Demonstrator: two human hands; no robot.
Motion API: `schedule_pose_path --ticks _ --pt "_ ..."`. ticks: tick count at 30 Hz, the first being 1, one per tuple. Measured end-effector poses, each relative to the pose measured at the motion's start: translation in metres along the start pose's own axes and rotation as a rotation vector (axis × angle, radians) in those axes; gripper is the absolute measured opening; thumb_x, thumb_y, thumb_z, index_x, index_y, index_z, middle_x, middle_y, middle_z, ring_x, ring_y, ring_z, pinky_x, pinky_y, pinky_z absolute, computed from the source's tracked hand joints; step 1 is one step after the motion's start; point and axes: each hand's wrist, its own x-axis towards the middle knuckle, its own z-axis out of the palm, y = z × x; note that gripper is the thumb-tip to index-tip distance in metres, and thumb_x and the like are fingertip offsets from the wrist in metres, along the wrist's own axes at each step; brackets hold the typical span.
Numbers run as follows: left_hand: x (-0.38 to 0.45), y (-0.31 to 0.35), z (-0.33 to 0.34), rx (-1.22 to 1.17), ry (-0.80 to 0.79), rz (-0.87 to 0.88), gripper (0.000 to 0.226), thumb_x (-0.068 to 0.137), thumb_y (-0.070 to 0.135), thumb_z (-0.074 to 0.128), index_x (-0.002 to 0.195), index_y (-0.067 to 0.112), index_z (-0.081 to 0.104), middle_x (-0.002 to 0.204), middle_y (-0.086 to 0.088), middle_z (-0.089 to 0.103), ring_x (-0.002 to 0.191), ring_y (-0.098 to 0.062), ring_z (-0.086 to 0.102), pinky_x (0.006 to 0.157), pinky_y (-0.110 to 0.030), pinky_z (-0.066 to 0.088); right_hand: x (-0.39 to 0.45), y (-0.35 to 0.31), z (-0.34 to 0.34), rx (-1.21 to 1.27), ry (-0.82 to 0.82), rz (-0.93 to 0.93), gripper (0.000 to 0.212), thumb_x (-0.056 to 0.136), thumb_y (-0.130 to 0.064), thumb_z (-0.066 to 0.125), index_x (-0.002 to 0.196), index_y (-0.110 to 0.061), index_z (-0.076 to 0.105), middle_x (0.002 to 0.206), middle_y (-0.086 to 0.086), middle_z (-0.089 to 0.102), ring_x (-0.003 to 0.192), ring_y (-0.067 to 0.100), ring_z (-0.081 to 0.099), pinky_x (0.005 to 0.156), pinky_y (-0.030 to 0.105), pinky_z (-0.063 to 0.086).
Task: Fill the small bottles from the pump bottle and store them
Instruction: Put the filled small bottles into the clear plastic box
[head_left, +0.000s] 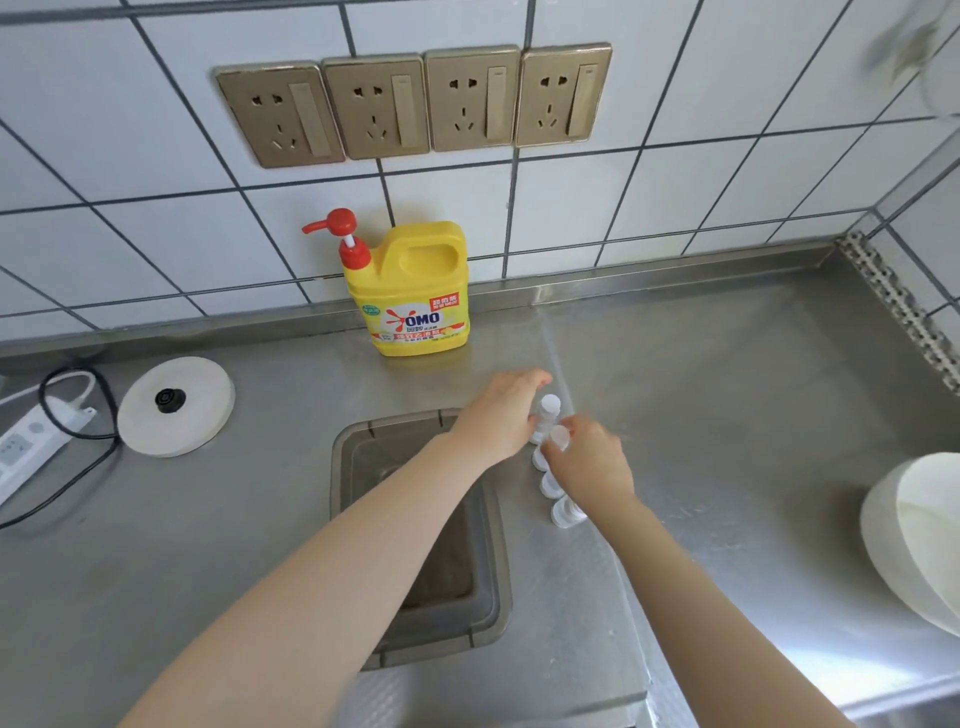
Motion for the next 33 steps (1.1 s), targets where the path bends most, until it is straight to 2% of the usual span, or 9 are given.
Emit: schedule_pose_path --ticks 5,12,17,20,22,24,28,31,33 --pt "0.026 -0.002 0.011 0.041 -0.075 -0.015 0.015 0.085 0.014 0.065 0.098 0.018 0.058 0.099 -0.007 0.068 0.092 -0.031 0.062 0.078 -0.045 0.054 0.017 0.004 -0.004 0.0 -0.02 0.005 0.023 0.092 -0.027 0.051 0.106 -0.011 0.06 0.096 0.007 0.063 0.094 0.029 0.059 0.071 0.032 0.045" --pt "0.038 -0.001 0.018 0.008 0.025 -0.031 0.009 0.094 0.012 0.053 0.1 0.015 0.048 0.092 -0.011 0.065 0.083 -0.035 0.061 0.073 -0.047 0.053 0.031 0.006 -0.016 0.116 -0.065 -0.004 0.031 0.099 -0.03 0.046 0.114 -0.004 0.054 0.106 0.012 0.06 0.103 0.031 0.055 0.073 0.027 0.033" --pt "0.039 0.002 -0.006 -0.324 0.315 -0.131 0.01 0.094 0.011 0.054 0.103 0.01 0.049 0.099 -0.011 0.062 0.089 -0.028 0.059 0.078 -0.041 0.046 0.027 -0.007 -0.046 0.315 0.061 -0.06 0.025 0.1 -0.029 0.041 0.108 -0.007 0.05 0.086 0.0 0.052 0.085 0.023 0.049 0.07 0.029 0.034" --pt "0.028 0.003 -0.033 -0.576 0.355 -0.194 0.013 0.095 0.013 0.054 0.107 0.012 0.049 0.103 -0.003 0.057 0.091 -0.018 0.056 0.076 -0.03 0.043 0.02 -0.016 -0.068 0.518 0.077 -0.078 0.023 0.098 -0.033 0.043 0.103 -0.011 0.048 0.086 -0.002 0.051 0.075 0.015 0.048 0.066 0.028 0.038" --pt "0.012 0.003 -0.051 -0.741 0.355 -0.217 0.013 0.095 0.02 0.054 0.107 0.024 0.05 0.109 -0.002 0.055 0.097 -0.018 0.057 0.083 -0.031 0.047 0.01 -0.022 -0.078 0.605 0.006 -0.114 0.025 0.097 -0.035 0.045 0.103 -0.012 0.049 0.092 0.006 0.058 0.077 0.013 0.052 0.073 0.03 0.043" --pt "-0.011 0.006 -0.067 -0.93 0.352 -0.244 0.018 0.094 0.024 0.054 0.108 0.034 0.051 0.114 -0.006 0.056 0.107 -0.029 0.062 0.093 -0.05 0.053 -0.002 -0.028 -0.084 0.711 -0.091 -0.144 0.026 0.098 -0.037 0.044 0.104 -0.013 0.049 0.104 0.007 0.069 0.091 0.013 0.066 0.086 0.036 0.049" --pt "-0.073 0.003 -0.081 -1.32 0.353 -0.324 0.031 0.1 0.015 0.051 0.13 0.023 0.046 0.109 -0.011 0.058 0.095 -0.035 0.068 0.081 -0.058 0.057 -0.037 -0.04 -0.077 0.99 -0.286 -0.093 0.03 0.101 -0.042 0.039 0.102 -0.013 0.047 0.086 0.009 0.067 0.096 0.036 0.07 0.087 0.05 0.055" --pt "-0.121 -0.009 -0.076 -1.524 0.381 -0.498 0.017 0.101 0.013 0.048 0.118 0.016 0.05 0.1 -0.015 0.06 0.079 -0.034 0.07 0.071 -0.052 0.058 -0.058 -0.043 -0.063 1.106 -0.421 0.0 0.032 0.102 -0.038 0.04 0.107 -0.009 0.051 0.074 0.008 0.063 0.085 0.037 0.066 0.086 0.051 0.055" --pt "-0.146 -0.02 -0.064 -1.55 0.352 -0.647 0.014 0.102 0.011 0.046 0.116 0.012 0.05 0.095 -0.017 0.063 0.075 -0.035 0.07 0.077 -0.056 0.056 -0.071 -0.045 -0.051 1.107 -0.519 0.054 0.023 0.102 -0.028 0.044 0.11 -0.009 0.051 0.077 0.009 0.062 0.082 0.033 0.063 0.084 0.049 0.053"
